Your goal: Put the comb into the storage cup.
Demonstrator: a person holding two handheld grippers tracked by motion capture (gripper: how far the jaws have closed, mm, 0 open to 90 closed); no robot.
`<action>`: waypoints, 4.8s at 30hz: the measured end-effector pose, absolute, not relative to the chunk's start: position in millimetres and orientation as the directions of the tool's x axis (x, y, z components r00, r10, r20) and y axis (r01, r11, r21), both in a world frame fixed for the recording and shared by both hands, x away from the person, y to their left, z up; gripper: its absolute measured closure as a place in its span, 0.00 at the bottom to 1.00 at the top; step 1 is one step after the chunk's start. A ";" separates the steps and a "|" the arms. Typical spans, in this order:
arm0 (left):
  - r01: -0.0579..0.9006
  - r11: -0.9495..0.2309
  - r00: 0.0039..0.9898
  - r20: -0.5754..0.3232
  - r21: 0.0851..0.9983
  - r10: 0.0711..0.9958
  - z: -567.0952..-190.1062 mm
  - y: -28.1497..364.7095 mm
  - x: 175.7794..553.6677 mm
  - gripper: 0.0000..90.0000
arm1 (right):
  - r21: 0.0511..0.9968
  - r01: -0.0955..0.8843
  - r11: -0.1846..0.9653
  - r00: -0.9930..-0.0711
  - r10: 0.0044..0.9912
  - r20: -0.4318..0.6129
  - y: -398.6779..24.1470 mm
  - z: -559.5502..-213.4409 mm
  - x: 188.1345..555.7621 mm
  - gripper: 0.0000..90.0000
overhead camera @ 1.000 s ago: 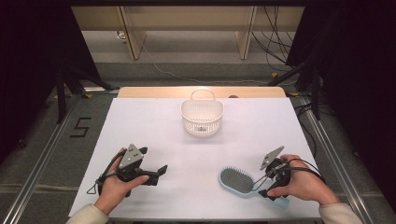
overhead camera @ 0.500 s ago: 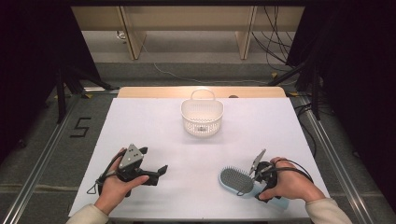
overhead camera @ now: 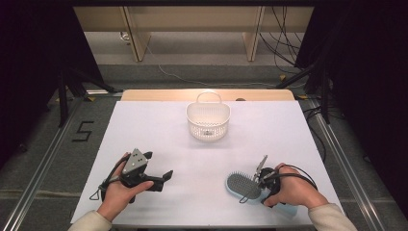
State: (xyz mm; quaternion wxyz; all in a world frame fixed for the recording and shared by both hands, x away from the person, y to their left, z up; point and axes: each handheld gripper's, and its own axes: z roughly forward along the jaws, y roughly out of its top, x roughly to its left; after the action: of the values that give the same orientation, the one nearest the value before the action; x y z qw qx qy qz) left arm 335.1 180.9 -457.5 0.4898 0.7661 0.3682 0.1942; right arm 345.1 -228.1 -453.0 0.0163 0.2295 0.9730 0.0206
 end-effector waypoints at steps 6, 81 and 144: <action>0.373 -0.251 0.656 -0.062 0.893 0.753 -457.4 180.7 334.8 0.00 | 0.029 0.440 0.897 -0.897 0.441 -0.028 -223.9 -452.5 343.0 0.54; 0.375 -0.245 0.653 -0.067 0.894 0.755 -457.5 180.6 335.0 0.00 | 0.130 0.427 0.895 -0.902 0.431 -0.009 -233.7 -446.1 336.0 0.78; 0.370 -0.241 0.646 -0.062 0.897 0.761 -456.5 184.0 334.4 0.01 | 0.567 0.479 0.670 -0.802 0.596 -0.027 -249.7 -435.1 329.5 0.78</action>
State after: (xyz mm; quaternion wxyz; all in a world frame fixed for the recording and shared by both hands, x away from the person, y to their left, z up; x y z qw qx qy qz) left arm 334.4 184.0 -456.5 0.4918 0.7623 0.3708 0.1989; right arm 329.5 -249.7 -435.1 0.1055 0.2962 0.9078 0.2777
